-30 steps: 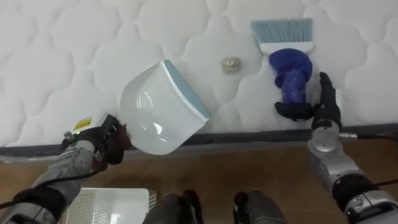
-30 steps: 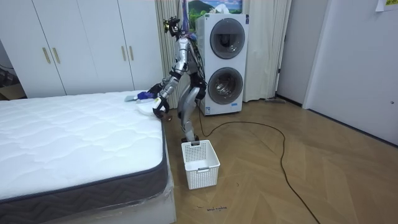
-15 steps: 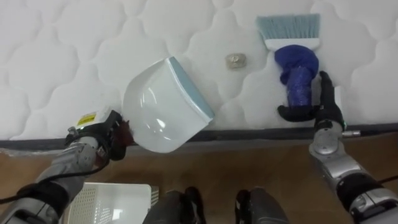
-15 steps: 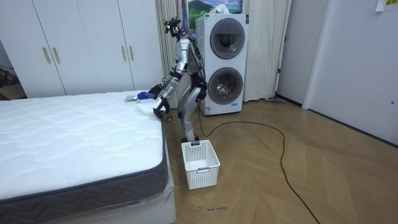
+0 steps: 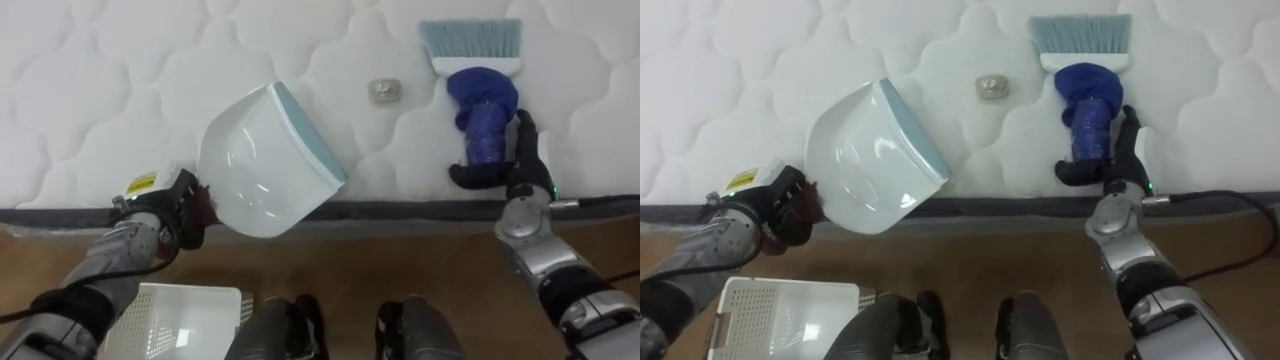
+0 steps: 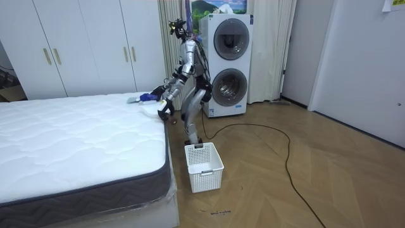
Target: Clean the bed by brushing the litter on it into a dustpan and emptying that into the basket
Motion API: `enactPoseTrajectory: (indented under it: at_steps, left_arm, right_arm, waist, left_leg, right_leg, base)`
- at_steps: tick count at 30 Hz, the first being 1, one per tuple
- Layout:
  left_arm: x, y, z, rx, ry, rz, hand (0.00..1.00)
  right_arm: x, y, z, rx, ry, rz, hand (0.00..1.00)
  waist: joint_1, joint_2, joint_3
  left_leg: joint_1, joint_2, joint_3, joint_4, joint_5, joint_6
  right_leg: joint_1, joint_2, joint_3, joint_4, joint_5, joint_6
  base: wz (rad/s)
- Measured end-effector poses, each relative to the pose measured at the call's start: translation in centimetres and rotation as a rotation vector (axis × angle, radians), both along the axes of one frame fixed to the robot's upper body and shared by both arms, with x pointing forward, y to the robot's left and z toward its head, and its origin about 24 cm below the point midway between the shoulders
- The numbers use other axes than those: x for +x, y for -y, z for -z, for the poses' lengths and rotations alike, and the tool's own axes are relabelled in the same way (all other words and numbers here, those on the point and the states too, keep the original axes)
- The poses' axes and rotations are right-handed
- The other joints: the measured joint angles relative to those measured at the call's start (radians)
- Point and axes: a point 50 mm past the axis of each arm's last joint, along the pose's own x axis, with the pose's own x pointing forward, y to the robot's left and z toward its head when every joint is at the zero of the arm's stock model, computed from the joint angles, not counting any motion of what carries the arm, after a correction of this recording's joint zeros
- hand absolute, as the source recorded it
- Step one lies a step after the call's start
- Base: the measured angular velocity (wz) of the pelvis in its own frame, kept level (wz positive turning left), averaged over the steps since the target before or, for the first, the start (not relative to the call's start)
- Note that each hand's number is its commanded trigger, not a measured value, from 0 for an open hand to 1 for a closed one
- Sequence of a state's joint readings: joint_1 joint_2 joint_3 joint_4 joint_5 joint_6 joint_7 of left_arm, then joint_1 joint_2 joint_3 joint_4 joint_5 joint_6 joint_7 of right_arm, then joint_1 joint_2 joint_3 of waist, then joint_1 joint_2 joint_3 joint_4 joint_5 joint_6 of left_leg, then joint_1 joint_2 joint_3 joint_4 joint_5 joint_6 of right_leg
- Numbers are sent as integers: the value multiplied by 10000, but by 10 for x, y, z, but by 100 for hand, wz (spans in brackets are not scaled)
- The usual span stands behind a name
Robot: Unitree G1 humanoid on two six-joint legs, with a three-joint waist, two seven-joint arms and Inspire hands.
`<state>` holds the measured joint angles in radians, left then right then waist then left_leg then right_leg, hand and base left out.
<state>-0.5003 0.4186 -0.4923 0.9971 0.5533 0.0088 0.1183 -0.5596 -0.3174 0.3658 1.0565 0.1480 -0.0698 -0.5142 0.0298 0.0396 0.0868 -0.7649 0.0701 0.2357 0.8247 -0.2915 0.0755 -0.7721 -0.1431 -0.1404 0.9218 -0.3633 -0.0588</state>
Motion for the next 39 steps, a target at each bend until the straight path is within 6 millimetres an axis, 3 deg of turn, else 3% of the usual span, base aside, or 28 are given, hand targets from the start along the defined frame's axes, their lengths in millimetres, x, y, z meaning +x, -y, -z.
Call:
enactPoseTrajectory:
  at_steps: [6, 7, 8, 9, 23, 39]
  left_arm:
    - [-1, 4, 2, 123, -117, 135, 100]
    - [0, 4, 1, 113, -102, 151, 100]
    - [-1, 4, 2, 108, -100, 157, 100]
    - [-1, 5, 2, 100, -113, 168, 100]
    - [-3, 5, 4, 90, -90, 141, 100]
    - [-3, 8, 5, -261, -133, 46, 100]
  right_arm:
    - [1, 2, -2, -159, -34, 208, 0]
    - [2, 2, -3, -199, -30, 278, 51]
    - [3, 2, -4, -221, -9, 310, 84]
    - [3, 1, -4, -238, -29, 334, 100]
    - [11, 13, -21, -1154, 481, 715, 100]
    - [6, 19, -11, -1240, -325, 644, 100]
  waist:
    - [-16, -3, -5]
    - [-13, -12, -9]
    - [-12, -16, -9]
    - [-10, -21, -12]
    - [18, -63, -10]
    - [75, -94, 1]
  left_leg:
    - [-67, -115, -101, 23, 40, 29]
    - [-98, -130, -106, 31, 48, 43]
    - [-109, -137, -105, 36, 52, 50]
    - [-113, -144, -106, 43, 58, 61]
    - [-126, -136, -126, 63, 68, 64]
    - [-149, -139, -239, 44, 70, 68]
  right_leg:
    - [-24, -112, -80, 94, -14, 1]
    - [-52, -133, -87, 111, -14, 3]
    - [-62, -142, -87, 120, -14, 5]
    - [-64, -150, -87, 126, -12, 12]
    - [-62, -150, -117, 138, -19, 2]
    - [38, -181, -304, 30, -43, 15]
  base:
    - [6]
    - [7]
    - [3]
    - [0]
    - [0]
    - [2]
